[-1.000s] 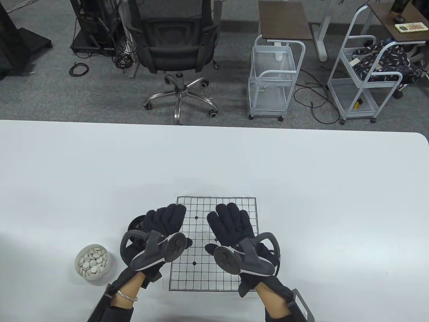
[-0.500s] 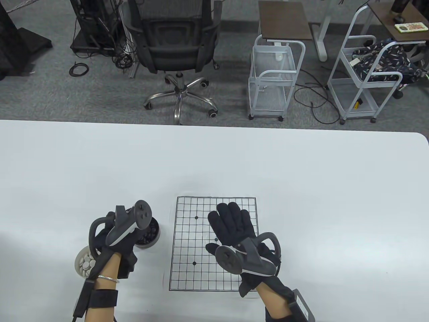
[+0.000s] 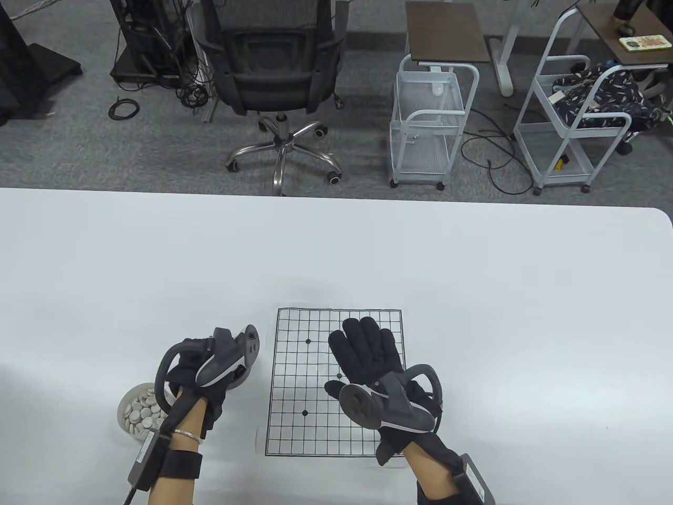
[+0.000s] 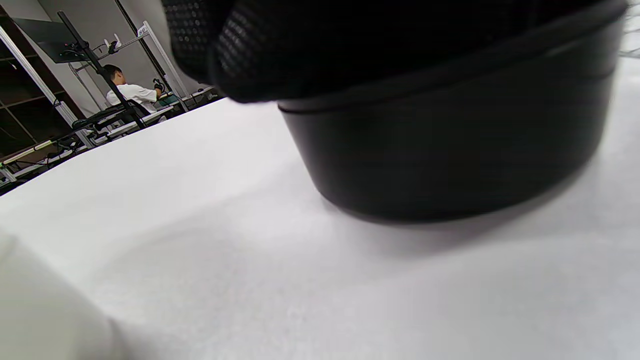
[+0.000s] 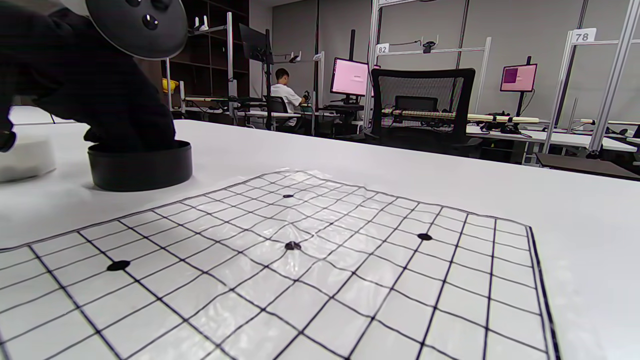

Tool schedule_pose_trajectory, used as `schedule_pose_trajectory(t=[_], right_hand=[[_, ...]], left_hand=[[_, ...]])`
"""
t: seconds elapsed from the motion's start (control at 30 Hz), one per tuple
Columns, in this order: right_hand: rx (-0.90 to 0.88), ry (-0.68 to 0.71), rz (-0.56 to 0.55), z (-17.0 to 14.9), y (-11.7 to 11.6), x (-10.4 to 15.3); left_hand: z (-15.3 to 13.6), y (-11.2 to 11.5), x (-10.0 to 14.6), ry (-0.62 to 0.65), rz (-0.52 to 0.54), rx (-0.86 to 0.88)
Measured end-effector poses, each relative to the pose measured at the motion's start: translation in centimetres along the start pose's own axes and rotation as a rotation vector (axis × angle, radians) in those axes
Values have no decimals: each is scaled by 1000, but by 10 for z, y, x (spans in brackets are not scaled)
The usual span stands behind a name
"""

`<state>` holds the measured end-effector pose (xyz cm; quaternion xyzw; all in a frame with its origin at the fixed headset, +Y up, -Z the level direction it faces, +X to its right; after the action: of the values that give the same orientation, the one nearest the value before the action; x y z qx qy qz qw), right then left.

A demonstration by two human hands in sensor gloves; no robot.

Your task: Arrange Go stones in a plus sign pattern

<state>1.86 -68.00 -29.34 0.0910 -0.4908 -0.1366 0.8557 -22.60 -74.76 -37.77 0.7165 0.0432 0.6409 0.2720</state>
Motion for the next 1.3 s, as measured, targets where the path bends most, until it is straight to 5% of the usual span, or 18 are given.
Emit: schedule_pose_trajectory(t=[1.03, 1.3], right_hand=[[-9, -19, 17, -5, -2, -1], [-15, -30, 10, -8, 0, -1]], left_hand=[[5, 1, -2, 8, -58, -29], [-5, -38, 21, 45, 38, 82]])
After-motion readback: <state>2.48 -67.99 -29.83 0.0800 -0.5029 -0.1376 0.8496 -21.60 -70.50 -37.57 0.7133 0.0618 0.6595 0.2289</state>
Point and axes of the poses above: the tracker on the back of each hand, its own z axis roughly to the thumb side, its own x axis roughly from the fingertips to the wrist, y = z × x, the point moved 5 cm from there along -x, roughly from the wrist to the fingertips, and after that the axes turned 12 degrees about -z, right-handed, at the moved point
